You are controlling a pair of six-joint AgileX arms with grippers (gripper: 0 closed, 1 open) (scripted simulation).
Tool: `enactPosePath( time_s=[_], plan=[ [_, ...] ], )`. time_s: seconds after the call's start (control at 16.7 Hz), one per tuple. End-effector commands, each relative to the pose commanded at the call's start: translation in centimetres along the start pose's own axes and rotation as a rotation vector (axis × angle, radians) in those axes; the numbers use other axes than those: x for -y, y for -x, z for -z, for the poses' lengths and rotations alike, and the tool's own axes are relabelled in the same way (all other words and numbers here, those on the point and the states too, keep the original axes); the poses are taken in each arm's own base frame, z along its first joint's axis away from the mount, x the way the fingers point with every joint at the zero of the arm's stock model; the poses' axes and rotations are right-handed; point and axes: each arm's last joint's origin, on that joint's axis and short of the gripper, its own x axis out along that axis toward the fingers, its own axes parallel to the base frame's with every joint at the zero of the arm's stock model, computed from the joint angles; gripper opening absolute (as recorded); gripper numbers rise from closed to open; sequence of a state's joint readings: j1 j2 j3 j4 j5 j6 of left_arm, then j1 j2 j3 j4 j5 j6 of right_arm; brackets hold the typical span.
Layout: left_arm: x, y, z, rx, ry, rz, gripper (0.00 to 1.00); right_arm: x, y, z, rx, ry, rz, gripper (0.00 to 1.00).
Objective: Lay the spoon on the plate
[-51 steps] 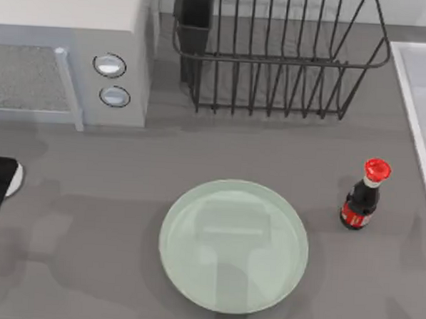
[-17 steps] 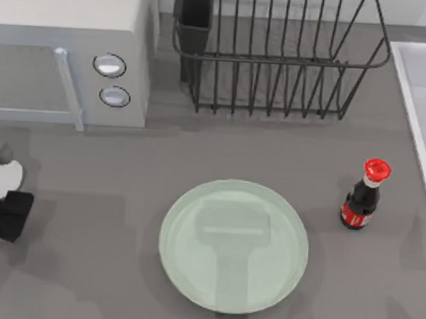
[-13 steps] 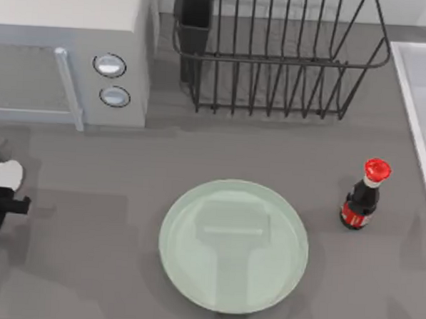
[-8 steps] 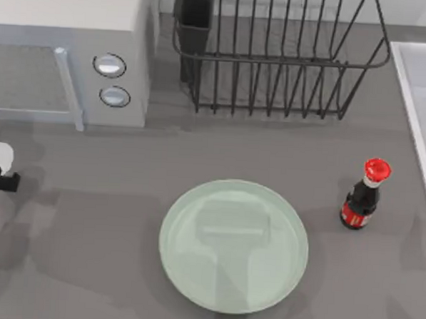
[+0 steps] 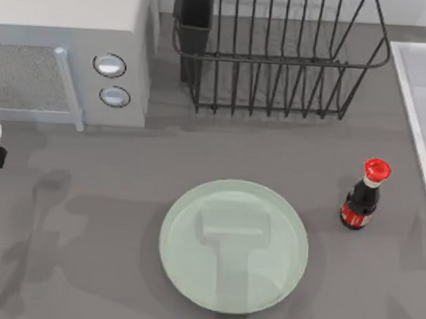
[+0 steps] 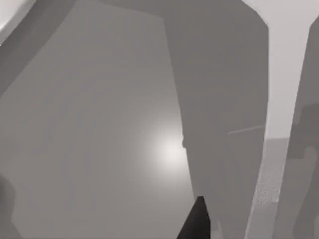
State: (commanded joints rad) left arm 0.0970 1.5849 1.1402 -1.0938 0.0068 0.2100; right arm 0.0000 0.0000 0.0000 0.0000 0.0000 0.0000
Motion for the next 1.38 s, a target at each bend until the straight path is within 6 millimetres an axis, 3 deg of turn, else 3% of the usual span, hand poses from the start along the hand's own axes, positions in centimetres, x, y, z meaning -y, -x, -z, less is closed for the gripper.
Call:
enactPosePath(
  time_s=[0.24,0.54,0.96,1.38],
  plan=[
    [0.3,-0.3,-0.1,-0.007,0.015,0.003,0.00,0.0,0.0,0.0,0.000,0.000,0.000,1.00],
    [3.5,-1.5,-1.1,-0.042,0.156,0.028,0.00,0.0,0.0,0.0,0.000,0.000,0.000,1.00],
    [11.9,-3.7,-2.8,-0.193,0.603,0.020,0.00,0.0,0.0,0.0,0.000,0.000,0.000,1.00],
    [22.2,-5.5,-3.2,-0.266,1.166,-0.168,0.00,0.0,0.0,0.0,0.000,0.000,0.000,1.00]
  ],
)
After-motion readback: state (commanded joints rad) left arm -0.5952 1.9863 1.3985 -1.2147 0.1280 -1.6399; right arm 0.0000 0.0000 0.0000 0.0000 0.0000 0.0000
